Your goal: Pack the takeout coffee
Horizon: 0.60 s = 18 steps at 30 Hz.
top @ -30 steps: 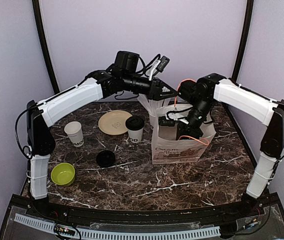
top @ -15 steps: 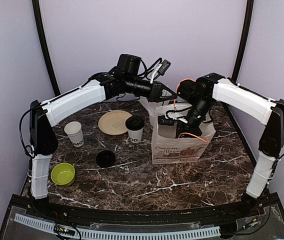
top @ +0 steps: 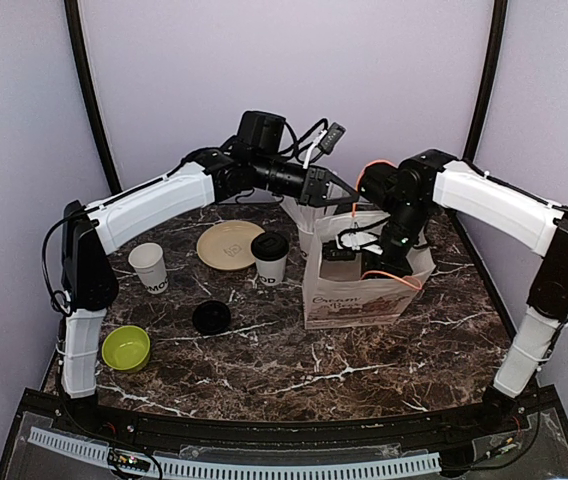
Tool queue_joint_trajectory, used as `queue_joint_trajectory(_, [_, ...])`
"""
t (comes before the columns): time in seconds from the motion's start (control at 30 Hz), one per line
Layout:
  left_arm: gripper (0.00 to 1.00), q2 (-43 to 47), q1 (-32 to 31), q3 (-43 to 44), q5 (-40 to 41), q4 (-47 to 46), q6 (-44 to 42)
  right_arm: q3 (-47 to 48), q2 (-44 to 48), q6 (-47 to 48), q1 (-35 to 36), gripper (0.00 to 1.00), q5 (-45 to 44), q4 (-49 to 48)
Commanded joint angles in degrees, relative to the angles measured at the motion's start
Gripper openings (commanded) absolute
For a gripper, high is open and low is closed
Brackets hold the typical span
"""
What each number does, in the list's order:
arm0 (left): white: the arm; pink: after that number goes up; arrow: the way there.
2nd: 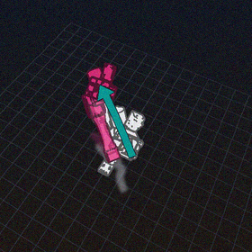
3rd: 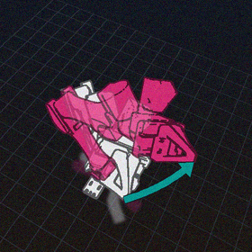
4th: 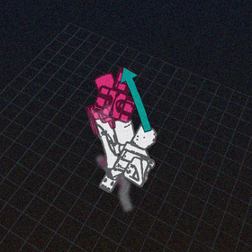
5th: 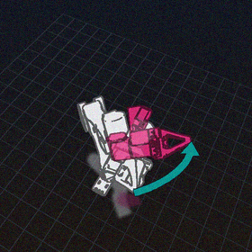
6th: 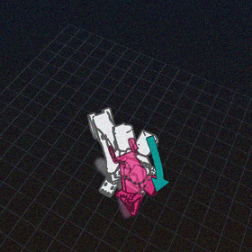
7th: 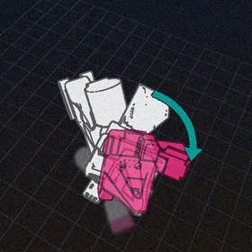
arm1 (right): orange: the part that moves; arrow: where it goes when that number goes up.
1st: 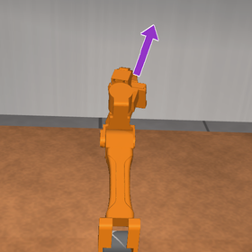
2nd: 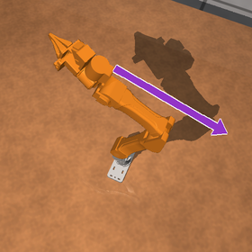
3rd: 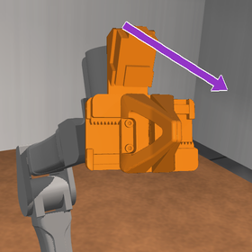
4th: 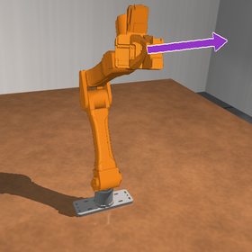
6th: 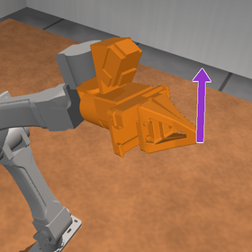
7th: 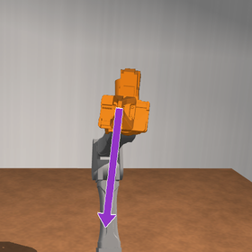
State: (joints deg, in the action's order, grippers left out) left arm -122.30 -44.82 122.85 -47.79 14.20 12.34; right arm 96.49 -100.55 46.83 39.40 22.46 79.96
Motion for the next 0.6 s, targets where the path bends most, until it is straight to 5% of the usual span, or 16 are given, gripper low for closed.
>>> queue_joint_trajectory(0.0, [0.0,0.06,0.56,-0.96,5.85,-13.08,5.18,-2.48,2.14,2.72,6.03,0.15,-3.22,1.16])
queue_joint_trajectory(0.07, [0.0,0.51,0.91,-1.78,6.15,-14.74,6.59,-3.3,2.52,3.12,6.58,0.0,-4.92,1.15])
queue_joint_trajectory(0.3, [0.0,4.44,2.91,-6.69,8.11,-18.32,7.34,-6.16,9.36,5.08,7.45,0.0,-10.69,-2.49])
queue_joint_trajectory(0.57, [0.0,6.03,2.0,-10.66,-0.29,-29.99,14.17,-11.26,7.08,5.58,12.83,0.0,-22.18,-6.93])
